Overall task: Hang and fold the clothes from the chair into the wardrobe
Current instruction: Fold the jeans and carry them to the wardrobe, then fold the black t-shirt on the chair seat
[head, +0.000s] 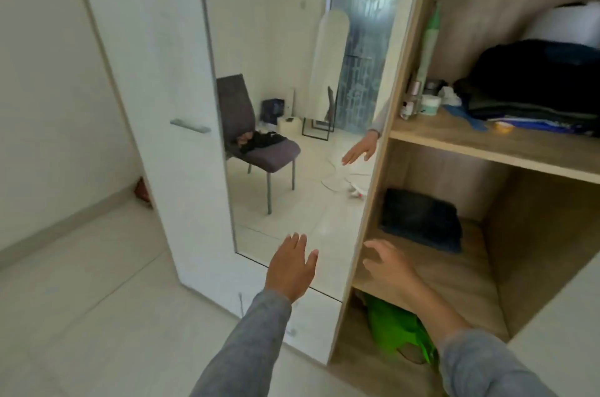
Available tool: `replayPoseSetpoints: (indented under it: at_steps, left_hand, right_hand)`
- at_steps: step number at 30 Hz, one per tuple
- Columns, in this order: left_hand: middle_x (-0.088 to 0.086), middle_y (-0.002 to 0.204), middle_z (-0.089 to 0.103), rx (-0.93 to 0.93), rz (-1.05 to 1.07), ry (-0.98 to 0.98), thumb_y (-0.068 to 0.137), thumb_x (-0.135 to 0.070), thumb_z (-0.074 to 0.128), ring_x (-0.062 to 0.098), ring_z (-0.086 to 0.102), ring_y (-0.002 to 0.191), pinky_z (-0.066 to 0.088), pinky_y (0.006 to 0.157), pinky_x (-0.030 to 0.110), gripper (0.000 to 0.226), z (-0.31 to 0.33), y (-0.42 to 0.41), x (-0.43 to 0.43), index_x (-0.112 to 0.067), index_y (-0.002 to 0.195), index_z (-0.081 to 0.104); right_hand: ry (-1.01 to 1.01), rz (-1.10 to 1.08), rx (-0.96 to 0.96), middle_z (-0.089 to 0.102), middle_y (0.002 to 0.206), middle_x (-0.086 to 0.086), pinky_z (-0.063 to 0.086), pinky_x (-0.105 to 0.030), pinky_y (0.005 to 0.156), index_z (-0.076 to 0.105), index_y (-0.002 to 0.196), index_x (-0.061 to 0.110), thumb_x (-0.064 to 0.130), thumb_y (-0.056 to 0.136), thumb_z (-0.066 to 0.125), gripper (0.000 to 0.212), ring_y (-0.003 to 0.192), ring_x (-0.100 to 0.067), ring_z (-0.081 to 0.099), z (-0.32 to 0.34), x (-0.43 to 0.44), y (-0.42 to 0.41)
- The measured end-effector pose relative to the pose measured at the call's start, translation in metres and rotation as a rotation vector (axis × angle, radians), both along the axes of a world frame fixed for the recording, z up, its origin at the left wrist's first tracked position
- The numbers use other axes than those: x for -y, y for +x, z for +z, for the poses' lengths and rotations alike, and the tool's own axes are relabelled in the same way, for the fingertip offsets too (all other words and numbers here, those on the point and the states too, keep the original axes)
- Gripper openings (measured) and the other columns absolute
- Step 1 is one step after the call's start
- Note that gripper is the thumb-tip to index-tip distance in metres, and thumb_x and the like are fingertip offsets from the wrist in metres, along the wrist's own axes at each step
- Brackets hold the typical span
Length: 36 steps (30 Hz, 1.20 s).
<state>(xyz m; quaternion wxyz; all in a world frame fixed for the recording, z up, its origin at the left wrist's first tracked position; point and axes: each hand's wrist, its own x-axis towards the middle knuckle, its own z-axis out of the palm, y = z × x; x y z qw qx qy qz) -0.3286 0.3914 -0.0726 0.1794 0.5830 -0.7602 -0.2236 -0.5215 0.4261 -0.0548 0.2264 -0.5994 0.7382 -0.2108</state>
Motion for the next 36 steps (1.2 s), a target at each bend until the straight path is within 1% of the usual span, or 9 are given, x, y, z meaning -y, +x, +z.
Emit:
replayPoseSetpoints:
  at_steps: [6,10,12,15,18,21,25,30,36]
  left_hand:
    - [0.004,0.157,0.018,0.012,0.225,-0.11,0.102,-0.034,0.028,0.017,0.011,0.145,0.01,0.115,0.028,0.051,0.07,0.174,-0.024,-0.011,0.147,0.025]
    - [0.009,0.155,0.023,0.051,0.375,-0.155,0.102,-0.029,0.032,0.02,0.017,0.144,0.014,0.114,0.028,0.049,0.095,0.317,-0.067,-0.006,0.145,0.029]
    - [0.01,0.152,0.028,0.072,0.445,-0.143,0.101,-0.027,0.033,0.021,0.024,0.14,0.018,0.111,0.027,0.047,0.099,0.386,-0.093,-0.006,0.143,0.032]
    - [0.011,0.153,0.025,0.099,0.573,-0.071,0.101,-0.028,0.032,0.022,0.021,0.142,0.016,0.113,0.029,0.048,0.102,0.489,-0.14,-0.006,0.144,0.03]
    - [0.014,0.149,0.032,0.101,0.712,-0.035,0.101,-0.028,0.032,0.026,0.029,0.137,0.025,0.112,0.035,0.046,0.105,0.592,-0.189,-0.004,0.141,0.034]
    - [0.013,0.147,0.034,0.114,0.833,-0.058,0.101,-0.026,0.033,0.024,0.028,0.138,0.024,0.11,0.035,0.044,0.108,0.678,-0.23,-0.004,0.139,0.037]
    - [0.006,0.154,0.025,0.104,0.953,-0.075,0.102,-0.033,0.031,0.018,0.012,0.145,0.015,0.116,0.032,0.049,0.104,0.765,-0.261,-0.008,0.145,0.031]
    - [0.005,0.154,0.025,0.073,1.048,-0.073,0.101,-0.035,0.033,0.017,0.012,0.145,0.016,0.116,0.032,0.05,0.088,0.846,-0.273,-0.009,0.145,0.032]
    - [0.006,0.15,0.033,0.074,1.138,-0.006,0.101,-0.035,0.036,0.02,0.024,0.142,0.022,0.115,0.036,0.049,0.074,0.946,-0.25,-0.008,0.142,0.037]
  right_hand:
    - [-0.047,0.235,0.002,0.041,0.142,-0.002,0.029,-0.018,0.083,0.049,0.13,0.016,0.019,0.095,0.051,0.035,0.127,-0.018,0.041,0.074,0.021,0.16]
    - [-0.123,0.389,0.083,0.048,0.138,-0.01,0.032,-0.02,0.089,0.054,0.125,0.008,0.012,0.092,0.056,0.034,0.123,-0.024,0.046,0.1,0.018,0.304]
    - [-0.124,0.466,0.107,0.045,0.14,-0.008,0.031,-0.021,0.088,0.053,0.126,0.01,0.015,0.093,0.055,0.034,0.124,-0.023,0.045,0.102,0.009,0.374]
    - [-0.093,0.622,0.088,0.04,0.144,-0.007,0.03,-0.023,0.097,0.048,0.133,0.011,0.018,0.095,0.052,0.039,0.13,-0.023,0.039,0.103,-0.015,0.482]
    - [-0.091,0.735,0.091,0.042,0.142,-0.008,0.031,-0.025,0.098,0.048,0.132,0.013,0.019,0.094,0.052,0.039,0.128,-0.023,0.041,0.105,-0.043,0.587]
    - [-0.093,0.851,0.095,0.043,0.142,-0.007,0.028,-0.024,0.101,0.05,0.131,0.011,0.019,0.094,0.054,0.038,0.132,-0.02,0.038,0.107,-0.059,0.673]
    - [-0.037,0.906,0.147,0.05,0.136,-0.008,0.032,-0.024,0.098,0.053,0.128,0.006,0.015,0.091,0.056,0.038,0.127,-0.021,0.044,0.104,-0.065,0.76]
    - [0.019,0.956,0.222,0.059,0.121,-0.013,0.038,-0.028,0.087,0.059,0.112,0.003,0.009,0.088,0.055,0.025,0.116,-0.026,0.052,0.089,-0.05,0.86]
    - [0.058,1.061,0.231,0.056,0.129,-0.009,0.037,-0.028,0.098,0.058,0.12,0.009,0.013,0.088,0.056,0.032,0.12,-0.022,0.051,0.069,-0.003,0.981]
